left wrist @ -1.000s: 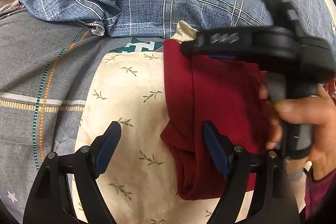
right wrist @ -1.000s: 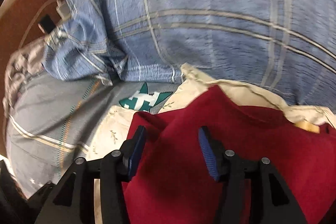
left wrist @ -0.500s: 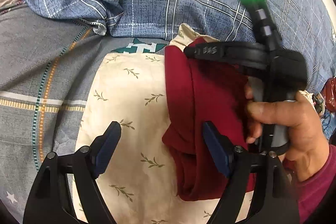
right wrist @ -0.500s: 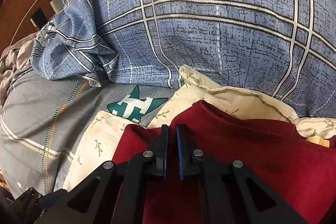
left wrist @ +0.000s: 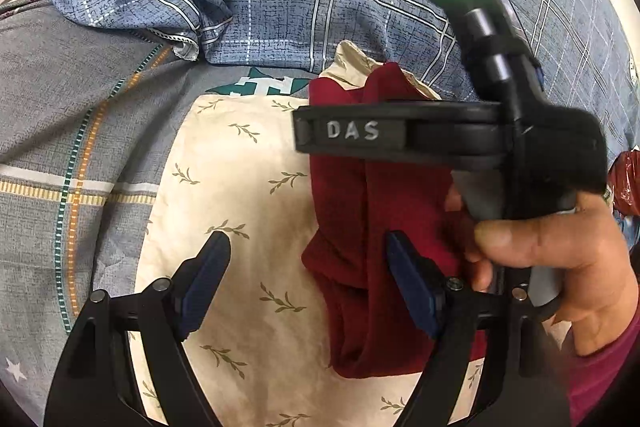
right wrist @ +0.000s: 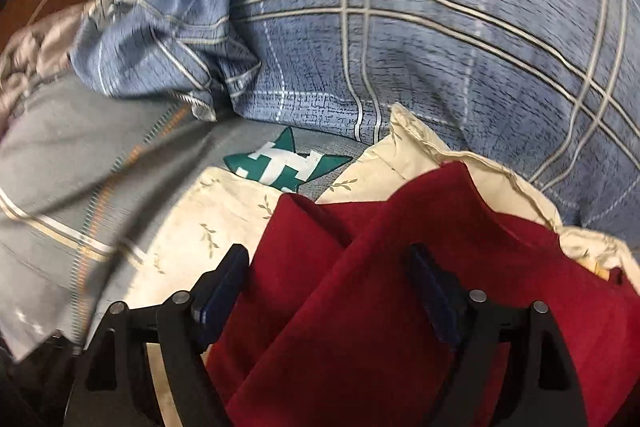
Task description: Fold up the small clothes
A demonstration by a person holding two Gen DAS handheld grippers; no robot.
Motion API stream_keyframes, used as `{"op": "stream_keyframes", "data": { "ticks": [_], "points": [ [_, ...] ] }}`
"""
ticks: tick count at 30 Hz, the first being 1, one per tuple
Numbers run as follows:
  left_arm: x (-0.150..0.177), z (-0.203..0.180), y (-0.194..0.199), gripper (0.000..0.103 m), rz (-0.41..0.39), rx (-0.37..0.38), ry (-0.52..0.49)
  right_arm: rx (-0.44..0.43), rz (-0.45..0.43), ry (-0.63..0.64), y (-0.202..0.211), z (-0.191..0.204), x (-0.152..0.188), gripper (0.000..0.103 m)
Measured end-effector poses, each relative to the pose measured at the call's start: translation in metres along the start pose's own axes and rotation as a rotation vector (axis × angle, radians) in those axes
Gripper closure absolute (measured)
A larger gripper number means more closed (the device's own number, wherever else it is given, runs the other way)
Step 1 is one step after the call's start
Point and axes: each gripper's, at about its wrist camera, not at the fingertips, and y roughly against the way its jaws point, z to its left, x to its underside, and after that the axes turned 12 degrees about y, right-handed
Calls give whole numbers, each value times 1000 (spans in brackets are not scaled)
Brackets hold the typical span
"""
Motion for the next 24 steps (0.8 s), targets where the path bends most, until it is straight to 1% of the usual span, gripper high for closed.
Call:
{"op": "stream_keyframes", "data": {
  "ticks": [4,6,7,8,9,10,11,14,17,20,23,24],
  "points": [
    [0,0,-1,21,-1,-7,-4,37,-3,11,-4,3,0,17],
    [0,-1,-2,21,-3,-8,-7,64,-6,23,-7,7,1,21],
    [0,0,-2,20,-2,-9,-6,79,-9,30,-9,12,2,30],
    [-1,0,-4,20,0,-8,-7,107,-16,33,-9,13,3,43],
    [-2,1,-5,20,2,-6,-6,122,-27,33,-9,14,5,49],
    [-2,1,-5,20,3,-5,-3,101,-46,29,-6,12,7,62],
    [-3,2,-6,19,4,-3,-2,74,-52,20,-3,8,9,69],
    [-2,1,-5,19,3,13,1,22,-76,-16,8,-4,14,82],
    [-2,-2,-4,19,3,56,-2,-57,-122,-78,23,-20,19,86],
    [0,-6,-8,19,21,98,-7,-123,-156,-143,34,-37,25,88],
    [1,-9,-12,19,33,138,-6,-158,-175,-179,41,-46,30,89],
    [0,-10,-14,19,42,165,1,-163,-179,-187,44,-46,31,89]
  ]
}}
